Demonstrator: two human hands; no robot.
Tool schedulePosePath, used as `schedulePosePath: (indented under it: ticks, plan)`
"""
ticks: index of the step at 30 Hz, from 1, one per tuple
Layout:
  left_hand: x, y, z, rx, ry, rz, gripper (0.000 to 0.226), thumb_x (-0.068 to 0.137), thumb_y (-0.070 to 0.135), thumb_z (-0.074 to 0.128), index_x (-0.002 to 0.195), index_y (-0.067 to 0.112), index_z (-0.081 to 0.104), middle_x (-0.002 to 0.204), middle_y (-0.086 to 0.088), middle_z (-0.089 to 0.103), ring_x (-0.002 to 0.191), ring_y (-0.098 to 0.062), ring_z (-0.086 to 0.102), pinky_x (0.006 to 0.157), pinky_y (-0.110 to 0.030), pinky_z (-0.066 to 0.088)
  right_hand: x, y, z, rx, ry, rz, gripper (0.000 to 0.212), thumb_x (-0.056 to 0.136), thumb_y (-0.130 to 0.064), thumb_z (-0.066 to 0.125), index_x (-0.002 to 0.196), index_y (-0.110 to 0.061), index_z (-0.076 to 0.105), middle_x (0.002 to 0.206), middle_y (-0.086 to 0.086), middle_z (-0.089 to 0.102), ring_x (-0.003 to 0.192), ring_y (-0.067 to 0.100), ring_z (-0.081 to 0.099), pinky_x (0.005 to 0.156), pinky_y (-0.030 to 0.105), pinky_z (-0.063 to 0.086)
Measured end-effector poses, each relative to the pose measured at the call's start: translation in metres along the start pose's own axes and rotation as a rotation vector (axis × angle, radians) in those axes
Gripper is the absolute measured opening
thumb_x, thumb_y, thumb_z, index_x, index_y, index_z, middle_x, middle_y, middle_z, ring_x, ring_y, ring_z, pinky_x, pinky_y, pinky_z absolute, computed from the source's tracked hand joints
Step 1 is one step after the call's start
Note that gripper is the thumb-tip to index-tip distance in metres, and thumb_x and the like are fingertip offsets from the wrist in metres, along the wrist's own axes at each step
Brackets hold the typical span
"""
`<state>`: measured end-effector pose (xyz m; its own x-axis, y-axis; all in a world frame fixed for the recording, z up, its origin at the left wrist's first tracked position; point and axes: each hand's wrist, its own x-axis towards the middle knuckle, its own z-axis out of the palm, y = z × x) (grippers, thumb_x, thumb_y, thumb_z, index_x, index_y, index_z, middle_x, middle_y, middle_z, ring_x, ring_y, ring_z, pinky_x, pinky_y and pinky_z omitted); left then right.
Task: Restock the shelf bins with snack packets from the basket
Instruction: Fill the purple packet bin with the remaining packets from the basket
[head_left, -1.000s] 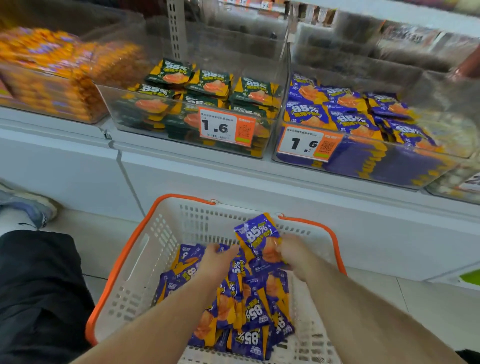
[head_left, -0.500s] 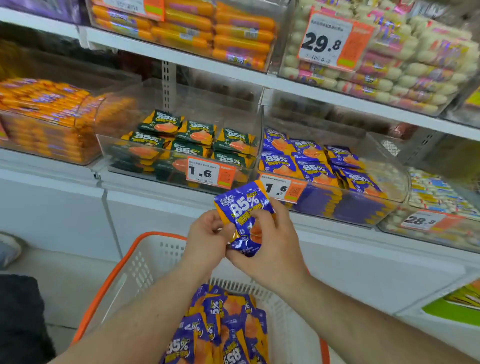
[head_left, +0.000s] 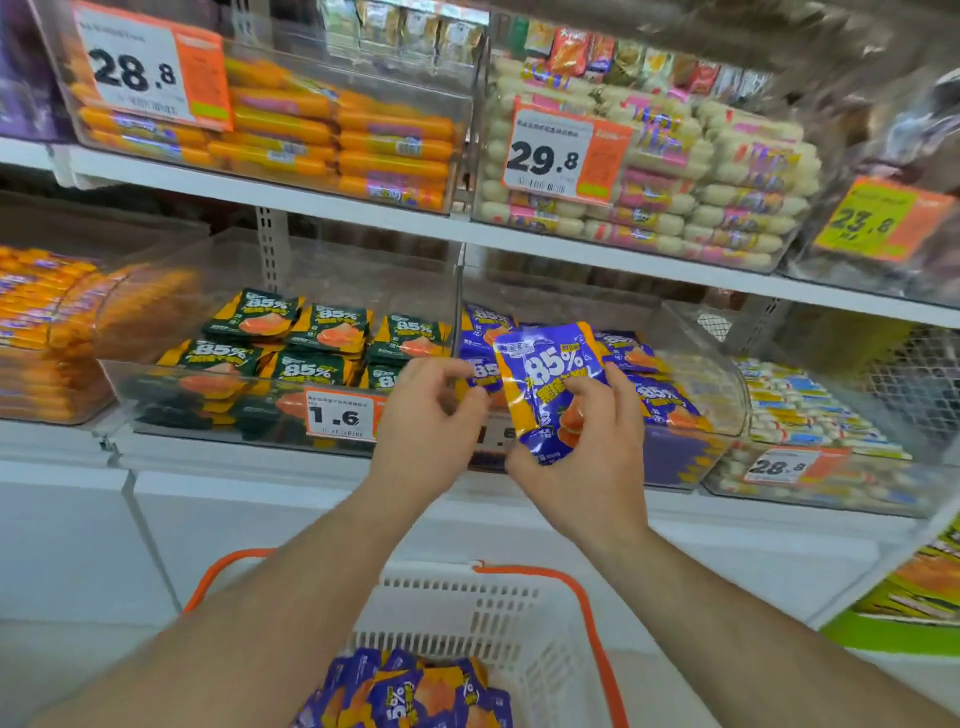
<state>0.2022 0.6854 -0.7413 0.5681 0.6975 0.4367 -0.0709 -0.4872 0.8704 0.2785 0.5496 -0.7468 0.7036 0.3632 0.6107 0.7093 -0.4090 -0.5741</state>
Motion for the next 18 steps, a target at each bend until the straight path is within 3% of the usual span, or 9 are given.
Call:
schedulePosePath:
  ticks: [3,7,12,18]
  plan:
    - [0.038,0.005,0.008,0.388,0.006,0.094,0.037,0.086,0.025,0.063,0.122,0.018,0.057,0.127,0.000,0.050,0.116,-0.018,0.050,0.092,-0.033,0.043,0.041,0.019,-0.002,-0.067,0.000,0.099,0.070,0.057,-0.049,0.069,0.118,-0.019,0.053,0.139,0.005,0.041,0.130,0.023,0.035,0.103,0.040,0.039]
    - [0.076,0.009,0.029,0.764,-0.186,0.014,0.070,0.085,0.031,0.065,0.144,0.014,0.032,0.152,-0.006,0.022,0.137,-0.030,0.031,0.105,-0.050,0.036,0.102,0.044,0.017,-0.219,-0.129,0.236,0.075,0.062,-0.059,0.068,0.123,-0.019,0.052,0.127,0.006,0.047,0.120,0.029,0.045,0.097,0.045,0.044]
    - [0.081,-0.006,0.035,0.684,-0.211,-0.064,0.076,0.085,0.014,0.065,0.148,0.016,0.022,0.151,-0.006,0.028,0.119,-0.034,0.054,0.082,-0.045,0.048,0.156,0.067,0.054,-0.354,-0.277,0.304,0.079,0.070,-0.062,0.065,0.135,-0.020,0.050,0.137,0.012,0.047,0.128,0.033,0.044,0.102,0.042,0.043]
    - [0.077,-0.009,0.036,0.675,-0.167,-0.058,0.082,0.087,0.013,0.062,0.152,0.016,0.013,0.156,-0.004,0.023,0.121,-0.029,0.055,0.085,-0.040,0.050,0.194,0.080,0.087,-0.419,-0.382,0.383,0.077,0.073,-0.069,0.061,0.137,-0.026,0.052,0.141,0.015,0.044,0.126,0.036,0.045,0.096,0.041,0.045]
